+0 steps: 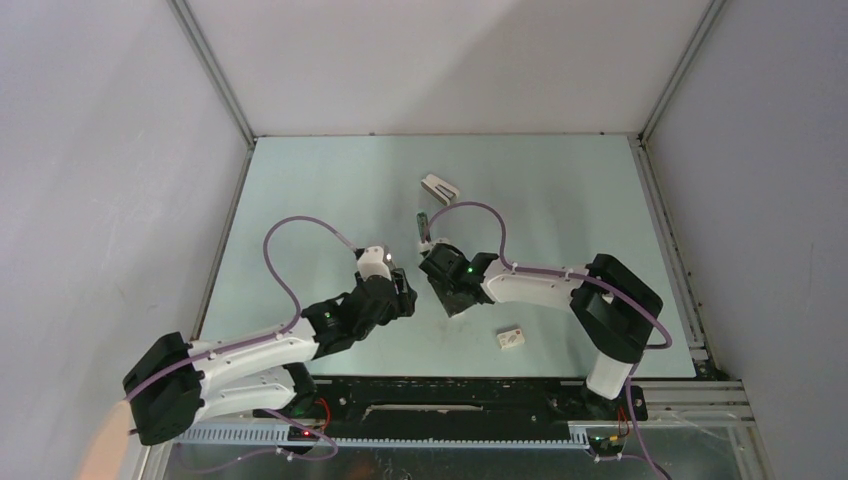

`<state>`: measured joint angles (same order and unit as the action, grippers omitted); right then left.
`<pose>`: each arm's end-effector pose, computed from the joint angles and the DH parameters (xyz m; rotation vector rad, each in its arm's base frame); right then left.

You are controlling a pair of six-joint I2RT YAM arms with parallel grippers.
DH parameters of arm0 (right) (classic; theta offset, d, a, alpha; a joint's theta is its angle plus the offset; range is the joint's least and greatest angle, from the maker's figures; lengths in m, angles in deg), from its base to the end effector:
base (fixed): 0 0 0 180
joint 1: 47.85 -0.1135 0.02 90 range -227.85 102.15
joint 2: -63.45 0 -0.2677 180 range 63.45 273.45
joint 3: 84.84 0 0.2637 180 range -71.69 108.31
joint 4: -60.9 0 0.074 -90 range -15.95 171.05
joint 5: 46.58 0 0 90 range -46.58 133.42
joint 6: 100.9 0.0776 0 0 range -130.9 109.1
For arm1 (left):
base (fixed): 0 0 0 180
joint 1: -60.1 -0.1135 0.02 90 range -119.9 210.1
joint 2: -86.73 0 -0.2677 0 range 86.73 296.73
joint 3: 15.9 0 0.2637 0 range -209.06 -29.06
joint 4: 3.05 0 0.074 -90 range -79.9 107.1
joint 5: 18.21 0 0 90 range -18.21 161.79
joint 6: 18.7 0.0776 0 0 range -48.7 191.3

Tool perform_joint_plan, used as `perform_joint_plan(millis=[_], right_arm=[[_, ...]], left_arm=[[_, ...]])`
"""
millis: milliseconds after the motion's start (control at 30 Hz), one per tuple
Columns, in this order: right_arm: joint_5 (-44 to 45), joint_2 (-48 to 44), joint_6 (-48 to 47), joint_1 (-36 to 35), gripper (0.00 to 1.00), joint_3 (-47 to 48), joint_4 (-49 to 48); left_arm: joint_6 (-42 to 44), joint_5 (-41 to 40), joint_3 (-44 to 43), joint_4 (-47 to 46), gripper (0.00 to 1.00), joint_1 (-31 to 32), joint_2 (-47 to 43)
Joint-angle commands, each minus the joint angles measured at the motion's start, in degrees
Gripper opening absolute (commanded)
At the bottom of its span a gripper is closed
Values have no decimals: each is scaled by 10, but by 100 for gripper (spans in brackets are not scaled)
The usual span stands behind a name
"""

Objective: Load the staples into the stapler

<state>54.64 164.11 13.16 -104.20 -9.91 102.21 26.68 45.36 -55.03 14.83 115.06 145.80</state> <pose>0.2152 0.2960 0.1239 -0.7009 2.6155 0.1518 0.1682 -0.1797 0.1652 -0.0532 2.1920 -0.4844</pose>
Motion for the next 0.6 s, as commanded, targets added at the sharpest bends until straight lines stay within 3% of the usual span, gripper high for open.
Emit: perform_joint_plan(millis=[0,267,567], right_arm=[[13,11,14,-6,37,17,8],[12,20,20,-8,40,17,6],[21,13,24,-9,30,18,5]], left_arm=[[-11,-18,6,-17,64,-3,-14],[-12,-19,8,-17,64,-3,-20],[-13,-20,10,-14,64,-3,-23]])
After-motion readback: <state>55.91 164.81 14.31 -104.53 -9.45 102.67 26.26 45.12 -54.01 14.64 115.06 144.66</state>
